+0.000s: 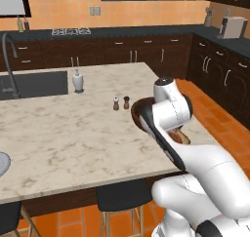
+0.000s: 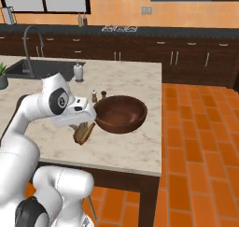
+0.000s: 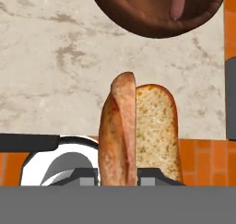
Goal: Place one bun and one sausage from the bowl on each plate.
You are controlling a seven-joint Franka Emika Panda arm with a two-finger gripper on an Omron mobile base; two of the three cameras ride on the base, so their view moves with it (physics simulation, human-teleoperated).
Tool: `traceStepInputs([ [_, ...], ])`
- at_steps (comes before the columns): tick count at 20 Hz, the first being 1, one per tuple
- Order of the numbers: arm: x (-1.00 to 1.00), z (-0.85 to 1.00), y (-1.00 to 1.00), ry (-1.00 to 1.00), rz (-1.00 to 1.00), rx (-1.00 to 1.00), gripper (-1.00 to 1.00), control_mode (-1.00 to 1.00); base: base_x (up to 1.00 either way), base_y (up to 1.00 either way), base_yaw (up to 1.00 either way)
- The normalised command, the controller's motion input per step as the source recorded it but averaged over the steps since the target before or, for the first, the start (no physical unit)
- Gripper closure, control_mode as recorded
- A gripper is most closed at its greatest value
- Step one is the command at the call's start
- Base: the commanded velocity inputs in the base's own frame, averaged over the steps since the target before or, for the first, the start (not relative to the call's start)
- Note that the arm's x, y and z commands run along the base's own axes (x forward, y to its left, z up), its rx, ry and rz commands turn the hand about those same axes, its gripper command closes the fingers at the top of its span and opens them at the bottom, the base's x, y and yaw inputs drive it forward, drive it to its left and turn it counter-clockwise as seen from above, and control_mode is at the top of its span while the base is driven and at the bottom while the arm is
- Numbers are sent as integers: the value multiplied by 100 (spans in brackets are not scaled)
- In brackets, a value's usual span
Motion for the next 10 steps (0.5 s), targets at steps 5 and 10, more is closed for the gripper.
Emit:
traceStepInputs([
  [5,-11,-3,10,0,0,0,100,100,-26,58,0],
  [10,0,0,0,0,0,0,100,100,-5,100,0],
])
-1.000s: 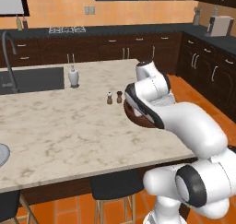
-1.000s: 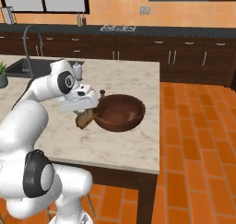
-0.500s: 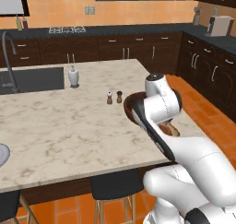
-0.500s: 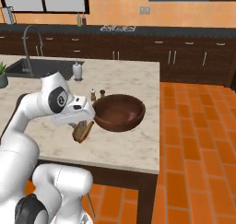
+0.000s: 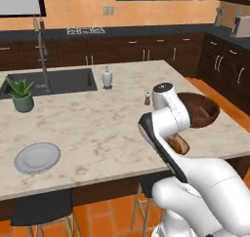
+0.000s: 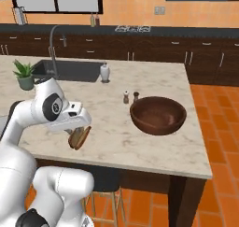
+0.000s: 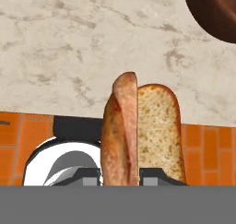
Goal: Place one bun and one sausage from the bowl on each plate.
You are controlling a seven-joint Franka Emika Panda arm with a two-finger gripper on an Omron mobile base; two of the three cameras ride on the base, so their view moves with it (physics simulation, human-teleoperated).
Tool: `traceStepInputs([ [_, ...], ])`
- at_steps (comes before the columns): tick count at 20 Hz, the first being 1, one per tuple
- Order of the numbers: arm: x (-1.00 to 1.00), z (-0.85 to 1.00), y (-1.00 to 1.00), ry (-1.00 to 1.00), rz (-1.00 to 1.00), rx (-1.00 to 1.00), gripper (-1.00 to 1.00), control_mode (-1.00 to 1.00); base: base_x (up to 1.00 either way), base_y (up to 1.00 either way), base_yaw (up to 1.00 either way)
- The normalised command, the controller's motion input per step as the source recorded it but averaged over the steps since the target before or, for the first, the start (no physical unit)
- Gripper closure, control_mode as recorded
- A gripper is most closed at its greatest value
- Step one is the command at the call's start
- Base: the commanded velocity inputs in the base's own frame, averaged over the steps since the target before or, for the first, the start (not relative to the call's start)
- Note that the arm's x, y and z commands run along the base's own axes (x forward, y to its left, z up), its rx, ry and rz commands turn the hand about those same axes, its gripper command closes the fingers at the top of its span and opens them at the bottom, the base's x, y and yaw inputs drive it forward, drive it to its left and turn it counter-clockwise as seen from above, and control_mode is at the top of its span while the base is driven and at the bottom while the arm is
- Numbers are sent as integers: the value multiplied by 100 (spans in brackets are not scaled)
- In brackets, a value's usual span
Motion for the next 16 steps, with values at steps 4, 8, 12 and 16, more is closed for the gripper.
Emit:
traceStepInputs([
  [4,0,0,0,0,0,0,100,100,0,100,0],
  [8,0,0,0,0,0,0,100,100,4,100,0],
  [12,0,0,0,0,0,0,100,100,10,100,0],
  [16,40,-17,100,0,2,0,100,-100,0,0,0],
])
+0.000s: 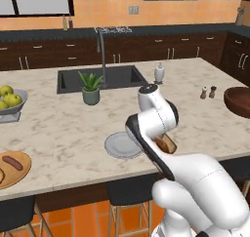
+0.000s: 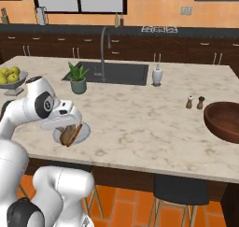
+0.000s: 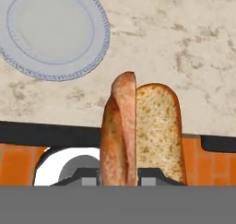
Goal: Place one bun and one sausage from the bowl on each plate.
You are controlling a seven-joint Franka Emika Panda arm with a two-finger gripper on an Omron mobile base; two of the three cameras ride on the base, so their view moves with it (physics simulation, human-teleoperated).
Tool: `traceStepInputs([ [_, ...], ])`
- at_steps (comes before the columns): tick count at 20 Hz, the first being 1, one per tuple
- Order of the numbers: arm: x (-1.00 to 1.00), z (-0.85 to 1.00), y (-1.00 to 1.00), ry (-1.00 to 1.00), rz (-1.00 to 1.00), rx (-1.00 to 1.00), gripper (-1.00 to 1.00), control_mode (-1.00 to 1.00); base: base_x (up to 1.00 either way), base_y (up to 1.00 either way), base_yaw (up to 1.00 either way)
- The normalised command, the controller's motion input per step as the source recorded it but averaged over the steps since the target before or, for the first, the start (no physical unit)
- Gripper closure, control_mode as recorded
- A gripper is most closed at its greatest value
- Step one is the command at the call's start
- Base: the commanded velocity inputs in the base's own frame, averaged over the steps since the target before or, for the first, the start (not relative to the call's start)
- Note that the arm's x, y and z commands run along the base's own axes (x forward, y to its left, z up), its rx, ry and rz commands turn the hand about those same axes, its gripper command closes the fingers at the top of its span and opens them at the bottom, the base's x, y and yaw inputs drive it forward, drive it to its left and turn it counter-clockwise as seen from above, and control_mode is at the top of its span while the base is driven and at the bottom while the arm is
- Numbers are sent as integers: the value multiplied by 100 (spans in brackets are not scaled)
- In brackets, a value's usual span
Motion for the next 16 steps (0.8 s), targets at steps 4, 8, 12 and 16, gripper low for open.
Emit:
traceStepInputs([
  [4,79,-10,100,0,7,3,100,-100,0,0,0],
  [8,100,-3,100,5,25,15,100,-100,0,0,0],
  [12,96,-54,100,1,22,2,100,-100,0,0,0],
  [16,33,-65,4,14,-2,-11,100,-100,0,0,0],
])
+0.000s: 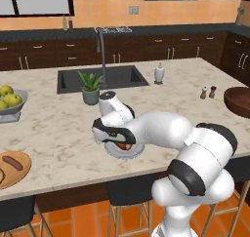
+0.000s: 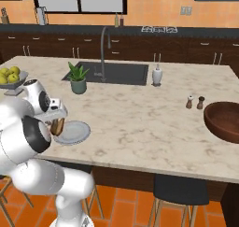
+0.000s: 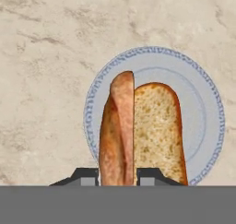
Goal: Place one bun and one sausage from the bowl on each plate.
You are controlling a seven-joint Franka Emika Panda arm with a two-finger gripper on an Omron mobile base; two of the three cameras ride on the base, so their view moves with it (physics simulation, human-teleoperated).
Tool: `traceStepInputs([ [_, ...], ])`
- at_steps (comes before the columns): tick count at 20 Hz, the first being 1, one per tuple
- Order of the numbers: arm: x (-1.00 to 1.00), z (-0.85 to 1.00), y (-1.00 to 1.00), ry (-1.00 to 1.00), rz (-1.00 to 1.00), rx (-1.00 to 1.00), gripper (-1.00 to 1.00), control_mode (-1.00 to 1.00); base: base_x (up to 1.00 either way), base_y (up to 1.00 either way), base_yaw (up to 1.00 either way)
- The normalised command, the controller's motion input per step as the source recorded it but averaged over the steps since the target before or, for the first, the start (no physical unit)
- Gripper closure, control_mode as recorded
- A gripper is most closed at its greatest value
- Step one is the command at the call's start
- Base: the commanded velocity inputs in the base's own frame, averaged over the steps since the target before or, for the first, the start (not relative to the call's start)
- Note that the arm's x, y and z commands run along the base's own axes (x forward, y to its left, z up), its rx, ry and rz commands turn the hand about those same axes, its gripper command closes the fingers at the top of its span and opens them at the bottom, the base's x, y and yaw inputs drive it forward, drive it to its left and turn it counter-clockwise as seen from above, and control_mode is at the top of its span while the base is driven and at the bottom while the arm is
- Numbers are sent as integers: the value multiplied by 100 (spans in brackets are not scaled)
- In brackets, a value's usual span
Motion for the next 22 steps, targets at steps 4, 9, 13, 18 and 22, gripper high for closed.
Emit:
traceStepInputs([
  [4,-6,-21,-30,16,-8,-3,100,-100,0,0,0],
  [9,9,-6,0,0,0,0,100,-100,0,0,0],
  [13,-4,-14,0,-17,0,0,-100,-100,0,0,0],
  [18,1,-2,-8,-20,0,0,-100,-100,0,0,0],
  [22,0,16,-3,-1,0,0,-100,-100,0,0,0],
])
